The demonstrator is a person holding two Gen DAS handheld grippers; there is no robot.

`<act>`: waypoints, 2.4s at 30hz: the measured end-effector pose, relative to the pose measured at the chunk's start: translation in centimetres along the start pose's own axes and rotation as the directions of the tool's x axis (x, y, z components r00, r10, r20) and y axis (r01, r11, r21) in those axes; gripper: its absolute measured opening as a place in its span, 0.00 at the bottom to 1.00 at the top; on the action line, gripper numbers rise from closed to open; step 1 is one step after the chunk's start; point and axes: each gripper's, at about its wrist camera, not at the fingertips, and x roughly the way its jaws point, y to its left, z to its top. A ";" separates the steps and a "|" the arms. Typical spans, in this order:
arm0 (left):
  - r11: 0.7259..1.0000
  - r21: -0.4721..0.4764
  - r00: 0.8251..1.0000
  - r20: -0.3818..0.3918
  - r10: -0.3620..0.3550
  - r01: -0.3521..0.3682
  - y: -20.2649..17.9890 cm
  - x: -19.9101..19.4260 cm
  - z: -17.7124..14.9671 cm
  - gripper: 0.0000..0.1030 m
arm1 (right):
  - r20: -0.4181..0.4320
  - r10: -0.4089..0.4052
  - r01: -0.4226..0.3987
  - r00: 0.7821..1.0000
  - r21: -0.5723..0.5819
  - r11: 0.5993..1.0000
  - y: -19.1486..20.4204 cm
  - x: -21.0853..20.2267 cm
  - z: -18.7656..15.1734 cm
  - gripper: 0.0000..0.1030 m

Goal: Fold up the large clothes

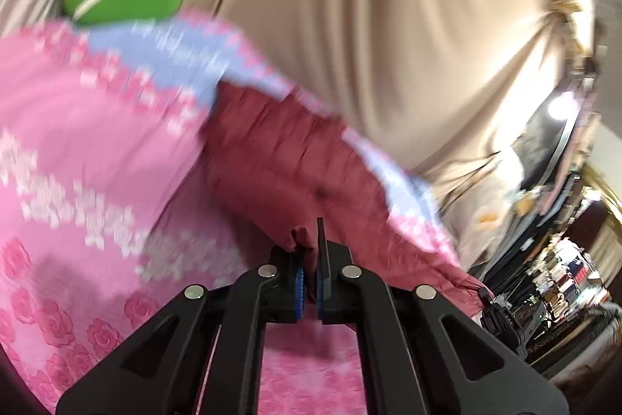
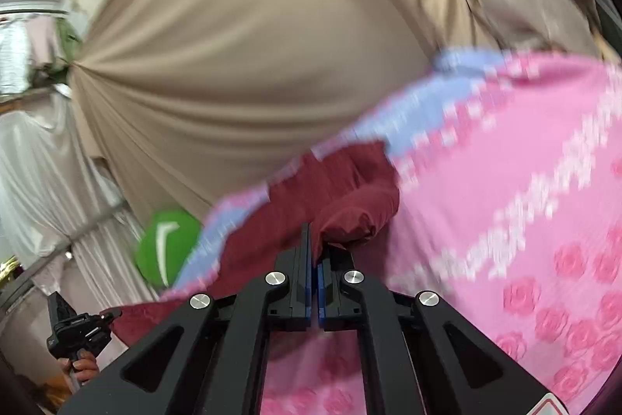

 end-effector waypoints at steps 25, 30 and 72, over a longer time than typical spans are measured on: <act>0.990 0.024 0.988 -0.070 0.140 -0.139 -0.1 3.8 2.7 0.03 | 0.141 -0.013 0.027 0.990 -0.098 0.995 2.3 -2.0 3.3 0.02; 0.970 0.077 0.960 -0.149 0.238 -0.229 0.8 10.1 3.4 0.02 | 0.029 -0.108 0.110 0.994 -0.064 0.992 -0.7 3.7 3.2 0.02; 0.893 0.353 0.915 -0.183 0.360 -0.281 -3.9 18.0 1.7 0.48 | -0.323 -0.205 0.129 0.924 -0.241 0.962 1.4 16.7 -0.1 0.19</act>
